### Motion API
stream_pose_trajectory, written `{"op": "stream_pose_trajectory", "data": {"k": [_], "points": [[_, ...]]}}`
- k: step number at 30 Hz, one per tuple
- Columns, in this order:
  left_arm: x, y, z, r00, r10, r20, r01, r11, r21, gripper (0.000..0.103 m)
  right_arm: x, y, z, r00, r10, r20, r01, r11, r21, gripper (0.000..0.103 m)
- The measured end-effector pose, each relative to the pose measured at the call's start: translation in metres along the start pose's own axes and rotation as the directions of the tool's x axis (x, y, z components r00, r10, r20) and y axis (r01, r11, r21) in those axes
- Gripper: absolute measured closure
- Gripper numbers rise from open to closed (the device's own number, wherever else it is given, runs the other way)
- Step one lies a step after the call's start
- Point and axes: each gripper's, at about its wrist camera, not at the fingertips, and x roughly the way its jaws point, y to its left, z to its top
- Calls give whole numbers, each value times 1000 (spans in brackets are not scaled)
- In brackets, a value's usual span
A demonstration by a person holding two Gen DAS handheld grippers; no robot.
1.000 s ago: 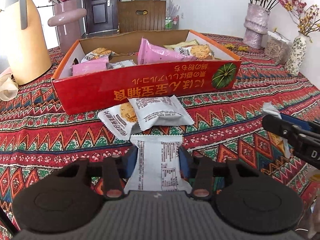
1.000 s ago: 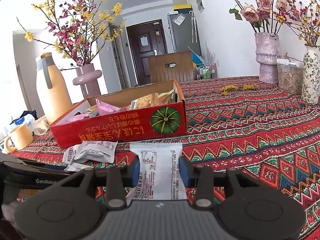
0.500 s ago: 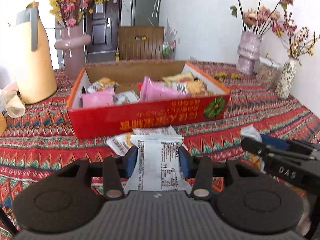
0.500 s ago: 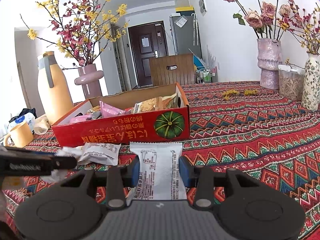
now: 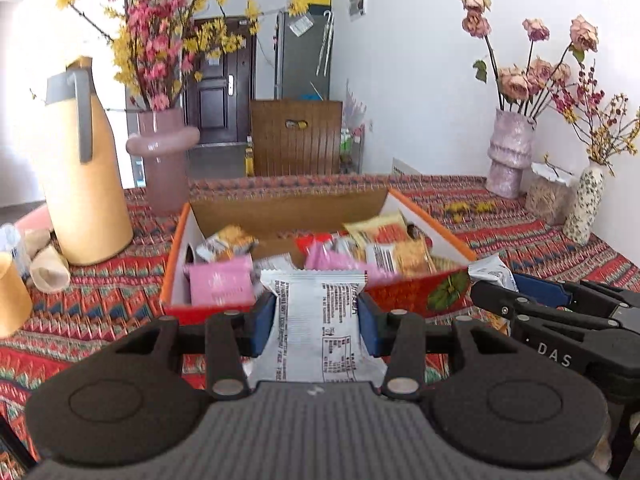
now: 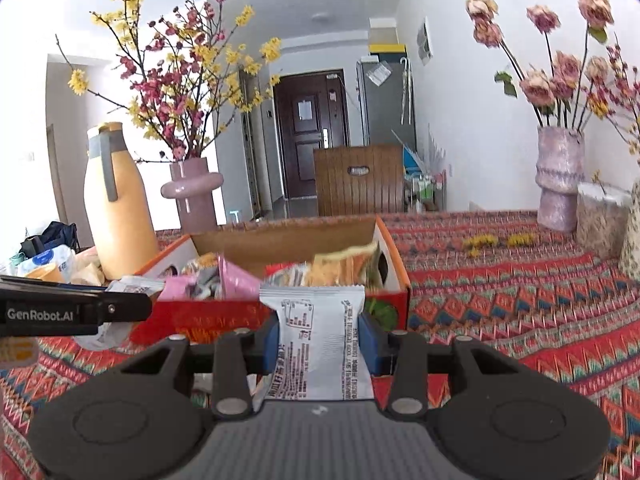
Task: Organize snacks
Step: 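Carry both white packets over the box, then lower both white packets into the box and open both grippers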
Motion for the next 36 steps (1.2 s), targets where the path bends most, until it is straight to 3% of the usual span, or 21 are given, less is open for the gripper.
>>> {"op": "stream_pose_trajectory", "data": {"k": [11, 20, 28, 31, 36], "points": [[11, 8, 37, 994, 51, 93, -50, 999, -13, 58, 37, 3, 46, 998, -25, 65, 28, 999, -42, 63], [54, 21, 58, 988, 120, 96, -117, 993, -36, 58, 85, 10, 75, 998, -39, 58, 42, 997, -57, 63], [98, 43, 46, 986, 148, 72, -140, 984, -107, 58, 126, 9, 68, 996, -76, 54, 78, 996, -35, 63], [116, 45, 37, 984, 170, 49, -166, 982, -87, 58, 139, 4, 60, 997, -82, 10, 82, 996, -26, 63], [119, 48, 32, 987, 154, 36, -151, 985, -88, 58, 145, 5, 54, 996, -82, -19, 81, 996, -32, 63]]}}
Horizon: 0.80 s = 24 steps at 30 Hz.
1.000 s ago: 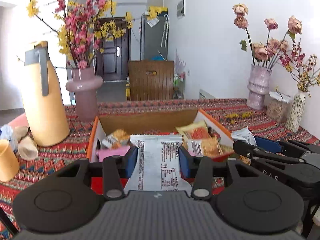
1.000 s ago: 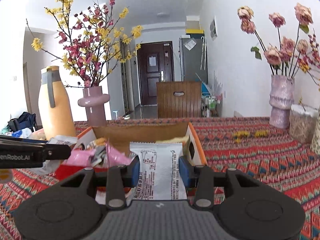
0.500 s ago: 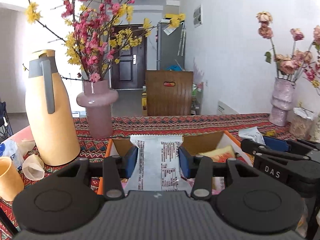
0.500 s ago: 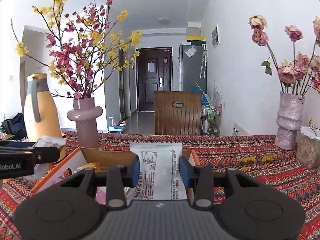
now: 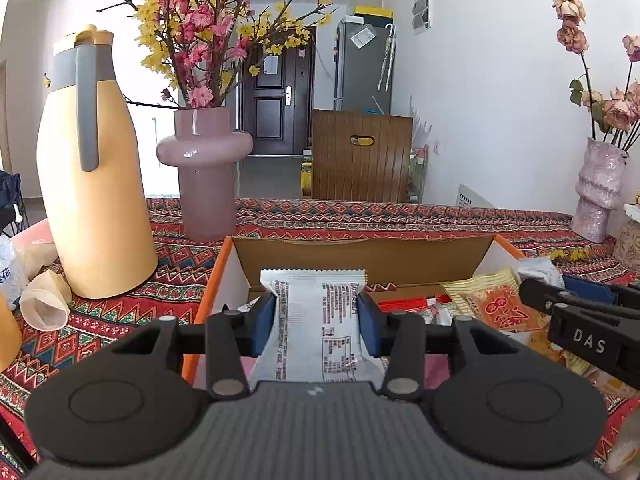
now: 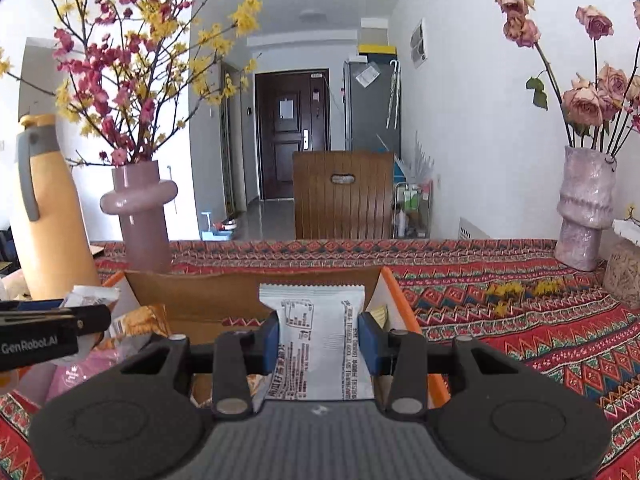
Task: Organize snacks
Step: 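Lower both white packets into the box and open both grippers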
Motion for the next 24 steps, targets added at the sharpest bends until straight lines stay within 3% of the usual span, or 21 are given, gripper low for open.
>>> {"op": "stream_pose_trajectory", "data": {"k": [9, 11, 12, 13, 17, 19, 22, 24], "points": [[-6, -3, -5, 999, -5, 48, 5, 1000, 0, 54, 4, -1, -5, 1000, 4, -22, -4, 1000, 12, 62], [-7, -3, -4, 999, -3, 54, 4, 1000, -4, 47, 4, -3, -5, 1000, 3, -23, -2, 1000, 23, 61], [-7, -2, -4, 998, -1, 60, 1, 1000, -8, 38, 4, -4, -5, 1000, 2, -22, -2, 1000, 28, 61], [-8, -1, -5, 998, 5, 69, -4, 1000, -15, 24, 4, -5, -6, 1000, 4, -22, -3, 999, 33, 58], [-13, 2, -4, 994, 34, 101, -30, 999, -44, 0, -2, -8, -5, 1000, 5, 2, -5, 999, 49, 38], [-14, 3, -4, 993, 49, 109, -43, 997, -58, 0, -4, -8, -6, 1000, 5, 15, -6, 998, 57, 19], [-11, 6, -5, 994, 57, 93, -50, 996, -73, 0, -6, -10, -6, 1000, 3, 30, -5, 997, 72, 1], [-8, 7, -5, 995, 61, 83, -55, 996, -77, 0, -7, -12, -7, 1000, 4, 30, -7, 997, 83, 0]]}}
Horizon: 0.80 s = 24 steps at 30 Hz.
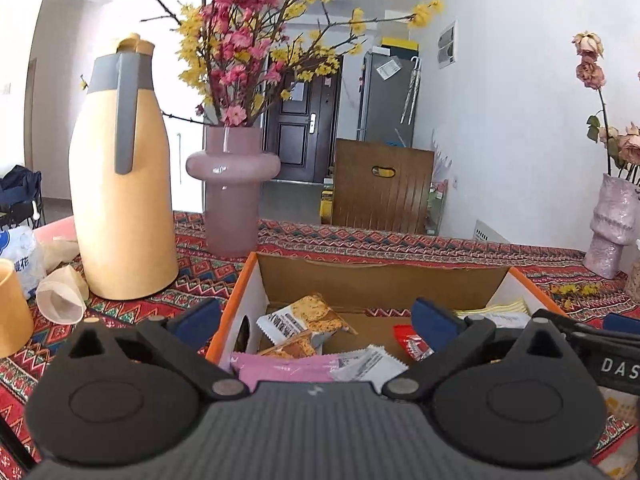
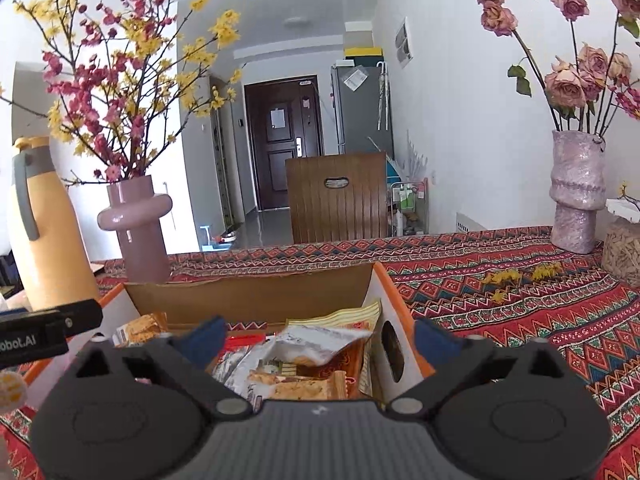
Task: Organize snacks
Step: 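Lower both white packets into the box and open both grippers, then withdraw both grippers from the box toward the remaining packets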
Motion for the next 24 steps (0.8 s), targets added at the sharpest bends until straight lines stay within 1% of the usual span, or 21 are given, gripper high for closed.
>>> {"op": "stream_pose_trajectory", "data": {"k": [9, 24], "points": [[3, 2, -3, 1000, 6, -21, -6, 1000, -8, 0, 1, 0, -3, 1000, -3, -11, 3, 1000, 6, 0], [3, 2, -4, 1000, 0, -28, 0, 1000, -10, 0, 0, 0, -4, 1000, -4, -9, 4, 1000, 8, 0]]}}
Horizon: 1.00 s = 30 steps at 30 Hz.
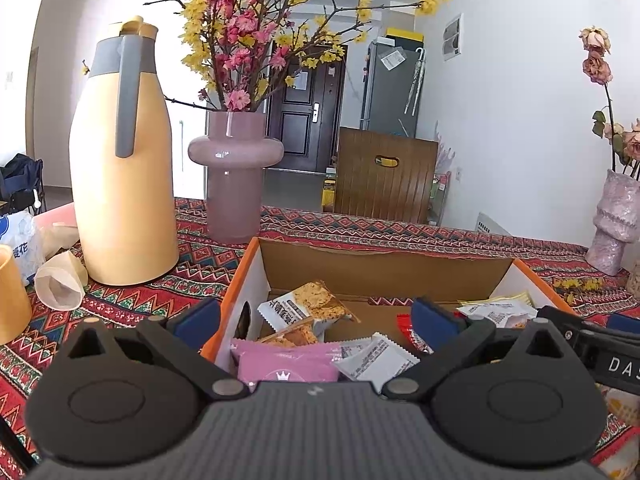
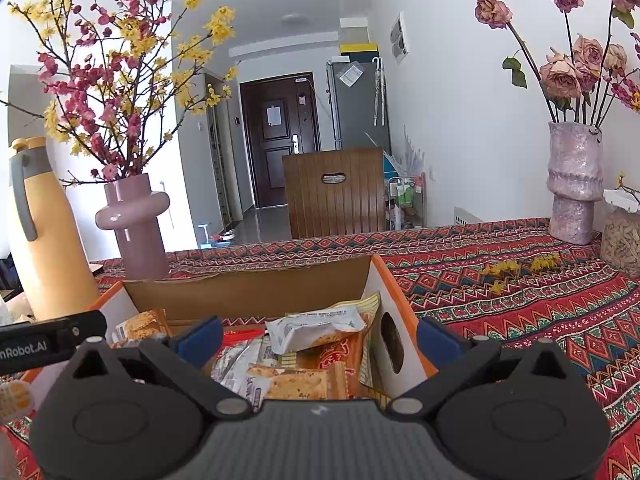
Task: Organize snacks
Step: 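Withdraw both grippers from the box toward the remaining packets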
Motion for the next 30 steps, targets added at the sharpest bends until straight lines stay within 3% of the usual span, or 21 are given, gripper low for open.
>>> {"op": "stream_pose_trajectory", "data": {"k": [5, 9, 18, 24, 30], "points": [[-8, 2, 5, 1000, 9, 19, -8, 1000, -14, 0, -5, -2, 2, 1000, -3, 1, 3, 1000, 8, 0], [-24, 3, 16, 999, 9, 41, -8, 1000, -17, 0, -32, -1, 8, 999, 13, 52, -12, 1000, -6, 0], [-70, 14, 19, 996, -56, 65, 54, 998, 29, 0, -83, -1, 7, 995, 52, 87, -48, 998, -45, 0], [-85, 36, -1, 999, -49, 16, 47, 997, 68, 0, -99, 0, -10, 996, 79, 35, -77, 996, -52, 0], [-84, 62, -27, 997, -20, -72, 27, 996, 87, 0, -97, 0, -37, 992, 84, -90, -88, 995, -42, 0]]}}
